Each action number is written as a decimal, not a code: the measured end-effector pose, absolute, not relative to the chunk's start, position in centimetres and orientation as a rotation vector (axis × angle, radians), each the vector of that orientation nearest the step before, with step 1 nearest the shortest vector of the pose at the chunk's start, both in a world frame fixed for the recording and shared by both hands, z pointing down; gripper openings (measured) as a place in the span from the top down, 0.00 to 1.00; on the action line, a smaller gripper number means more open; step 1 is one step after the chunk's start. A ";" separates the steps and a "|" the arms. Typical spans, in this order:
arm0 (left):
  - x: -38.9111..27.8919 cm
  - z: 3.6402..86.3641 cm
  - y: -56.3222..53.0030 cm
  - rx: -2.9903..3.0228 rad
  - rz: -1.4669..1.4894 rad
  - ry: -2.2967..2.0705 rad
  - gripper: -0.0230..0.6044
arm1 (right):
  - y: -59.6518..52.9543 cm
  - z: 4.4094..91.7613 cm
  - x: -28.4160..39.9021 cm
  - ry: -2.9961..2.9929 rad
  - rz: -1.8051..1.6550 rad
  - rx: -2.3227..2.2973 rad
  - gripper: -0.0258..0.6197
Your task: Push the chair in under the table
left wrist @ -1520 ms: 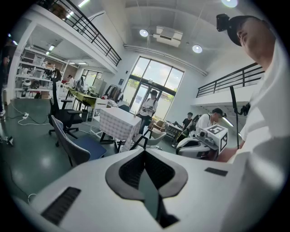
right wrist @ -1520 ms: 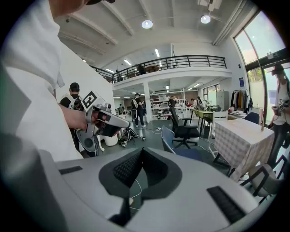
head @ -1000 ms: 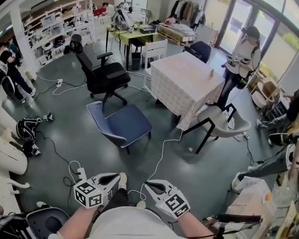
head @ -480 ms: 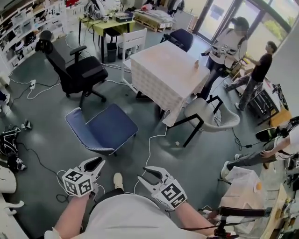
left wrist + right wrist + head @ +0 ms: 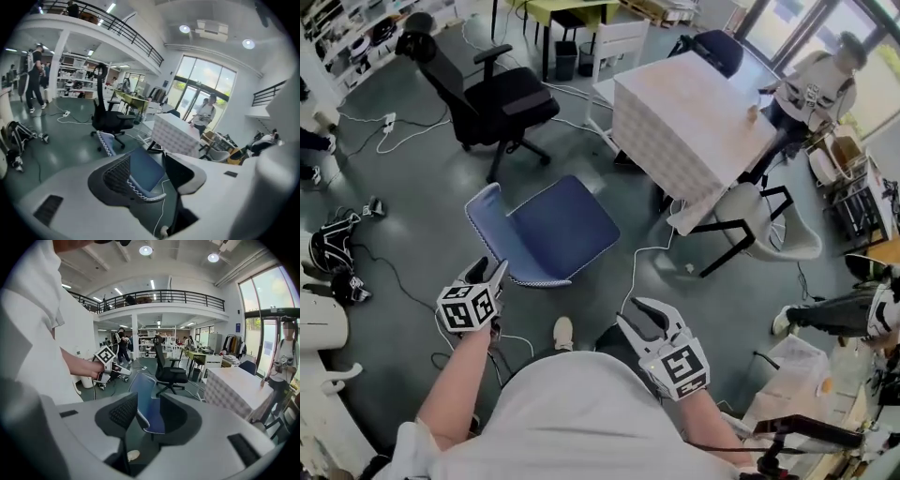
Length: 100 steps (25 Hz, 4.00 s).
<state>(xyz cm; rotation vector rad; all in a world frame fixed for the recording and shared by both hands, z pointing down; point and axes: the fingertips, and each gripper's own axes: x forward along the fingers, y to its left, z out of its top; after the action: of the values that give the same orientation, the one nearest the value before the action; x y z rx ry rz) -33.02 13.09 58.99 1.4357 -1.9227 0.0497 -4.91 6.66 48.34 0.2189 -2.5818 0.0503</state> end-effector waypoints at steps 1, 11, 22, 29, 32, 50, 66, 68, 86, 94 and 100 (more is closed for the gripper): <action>-34.4 60.3 13.0 1.383 0.050 -1.931 0.59 | 6.0 48.6 -5.2 -2.575 0.055 0.224 0.74; -40.1 72.4 11.2 0.972 -0.044 -1.782 0.53 | -0.2 50.5 -8.4 -2.569 0.081 0.163 0.73; -39.7 74.7 10.0 0.706 -0.042 -1.793 0.85 | -12.1 51.3 -6.5 -2.547 0.155 0.158 0.73; -39.6 74.3 6.1 0.727 -0.062 -1.801 0.86 | -16.6 51.9 -6.6 -2.543 0.177 0.113 0.73; -38.8 74.3 3.3 0.732 -0.089 -1.786 0.86 | -17.9 52.0 -6.7 -2.540 0.188 0.102 0.73; -32.2 73.3 -17.0 0.754 -0.210 -1.721 0.86 | -27.7 52.2 1.6 -2.511 0.241 0.278 0.73; -27.6 73.2 -30.7 0.748 -0.280 -1.699 0.85 | -34.3 53.4 6.4 -2.490 0.291 0.345 0.73; -27.3 73.2 -31.9 0.748 -0.286 -1.694 0.85 | -34.6 53.4 6.5 -2.489 0.296 0.348 0.73; -26.9 71.8 -34.3 0.816 -0.069 -1.736 0.69 | -33.0 53.1 4.6 -2.511 0.284 0.341 0.73; -28.5 60.8 -32.0 1.226 -0.085 -1.831 0.69 | -29.5 52.0 2.2 -2.548 0.253 0.399 0.73; -26.1 54.4 -25.7 1.564 -0.054 -1.759 0.73 | -24.5 50.9 -0.2 -2.580 0.210 0.396 0.73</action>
<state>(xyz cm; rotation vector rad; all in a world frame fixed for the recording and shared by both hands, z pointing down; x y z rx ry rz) -26.10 -25.72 54.37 1.5639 -1.7587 -0.0536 -0.18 -24.48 50.87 0.3964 -2.5802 0.2097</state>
